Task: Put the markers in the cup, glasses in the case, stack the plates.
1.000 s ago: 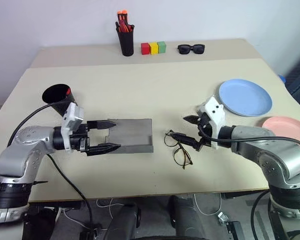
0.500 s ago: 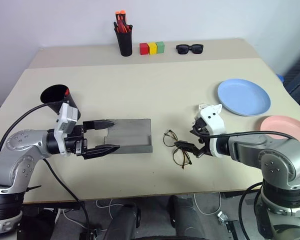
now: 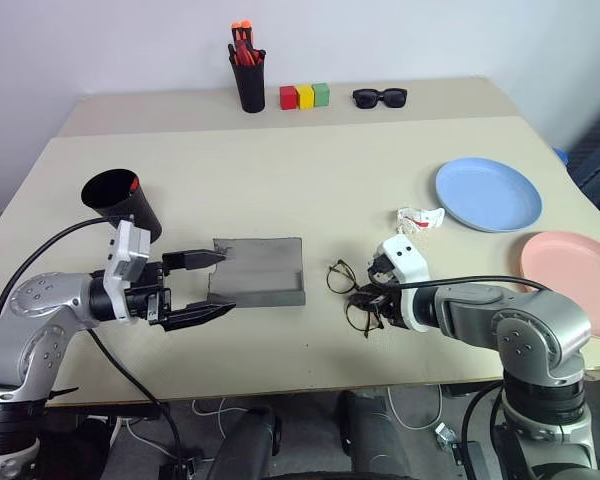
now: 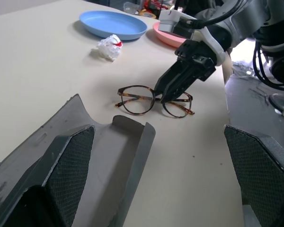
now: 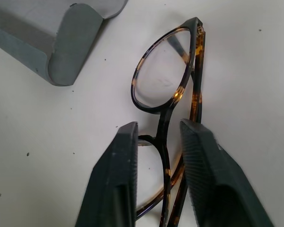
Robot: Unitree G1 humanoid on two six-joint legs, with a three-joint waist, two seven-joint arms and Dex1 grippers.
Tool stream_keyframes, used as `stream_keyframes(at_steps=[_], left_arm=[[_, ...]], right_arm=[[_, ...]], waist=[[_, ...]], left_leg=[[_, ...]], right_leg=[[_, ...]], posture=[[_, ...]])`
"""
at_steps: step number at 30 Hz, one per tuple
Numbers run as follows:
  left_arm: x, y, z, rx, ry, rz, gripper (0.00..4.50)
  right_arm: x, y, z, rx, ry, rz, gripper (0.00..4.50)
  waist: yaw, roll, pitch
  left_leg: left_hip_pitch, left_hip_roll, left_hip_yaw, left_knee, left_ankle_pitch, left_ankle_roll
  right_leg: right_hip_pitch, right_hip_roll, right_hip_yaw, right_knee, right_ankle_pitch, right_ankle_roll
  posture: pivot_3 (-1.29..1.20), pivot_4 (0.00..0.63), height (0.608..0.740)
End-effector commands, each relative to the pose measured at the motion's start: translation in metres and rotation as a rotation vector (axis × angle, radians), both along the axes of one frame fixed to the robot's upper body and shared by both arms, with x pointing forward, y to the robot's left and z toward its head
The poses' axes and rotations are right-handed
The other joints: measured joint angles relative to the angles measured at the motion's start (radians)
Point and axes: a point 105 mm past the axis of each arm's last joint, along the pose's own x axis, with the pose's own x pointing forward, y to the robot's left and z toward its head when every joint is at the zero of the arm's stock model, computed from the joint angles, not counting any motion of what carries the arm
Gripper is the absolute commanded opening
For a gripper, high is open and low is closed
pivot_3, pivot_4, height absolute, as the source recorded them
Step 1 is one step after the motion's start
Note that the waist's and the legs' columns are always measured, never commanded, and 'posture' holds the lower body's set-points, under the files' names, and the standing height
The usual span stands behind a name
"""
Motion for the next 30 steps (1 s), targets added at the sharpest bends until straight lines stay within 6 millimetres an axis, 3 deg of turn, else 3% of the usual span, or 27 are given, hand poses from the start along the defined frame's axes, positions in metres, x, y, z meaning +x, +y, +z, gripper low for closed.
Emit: stream_keyframes(at_steps=[1,6,12,17,23,30], left_arm=[[0.000,0.008,0.006,0.016,-0.049,0.016,4.50],[0.000,0.010,0.003,0.020,-0.052,0.021,4.50],[0.001,0.012,0.000,0.025,-0.045,0.033,4.50],[-0.003,0.017,-0.001,0.018,-0.019,0.057,4.50],[-0.013,0.027,-0.001,0.000,0.039,0.089,4.50],[-0.025,0.033,0.002,-0.004,0.067,0.117,4.50]], right_arm=[[0.000,0.003,0.005,-0.001,-0.021,0.015,1.66],[-0.002,0.005,0.005,-0.005,-0.019,0.032,0.07],[0.007,0.002,0.016,-0.077,-0.100,0.064,0.07],[0.034,0.013,0.050,-0.091,-0.290,0.143,0.07],[0.049,0.064,0.100,0.123,-0.439,0.337,0.07],[0.038,0.124,0.106,0.256,-0.525,0.578,0.07]], waist=[[0.000,0.000,0.000],[0.000,0.000,0.000],[0.000,0.000,-0.001],[-0.006,0.000,0.000],[-0.009,0.001,0.000],[-0.005,0.001,0.000]], left_leg=[[0.000,0.000,0.000,0.000,0.000,0.000],[0.001,0.000,0.000,-0.001,0.000,0.000],[0.001,0.000,0.000,-0.001,0.000,0.000],[0.001,0.000,0.001,-0.001,0.000,0.000],[0.001,0.002,0.001,-0.004,0.000,0.000],[-0.001,0.003,0.001,-0.004,-0.001,0.001]], right_leg=[[0.000,0.000,0.000,0.000,0.000,0.000],[0.000,0.000,0.000,0.000,0.000,0.000],[0.001,0.000,0.000,-0.002,0.000,0.000],[0.001,0.000,0.000,-0.003,0.000,0.000],[0.000,0.004,0.000,-0.006,0.001,-0.002],[0.000,0.004,0.000,-0.008,0.002,-0.002]], posture=[[0.00,0.150,0.740],[0.00,0.150,0.740],[0.00,0.150,0.740],[0.00,0.150,0.740],[0.00,0.150,0.740],[0.00,0.150,0.740]])
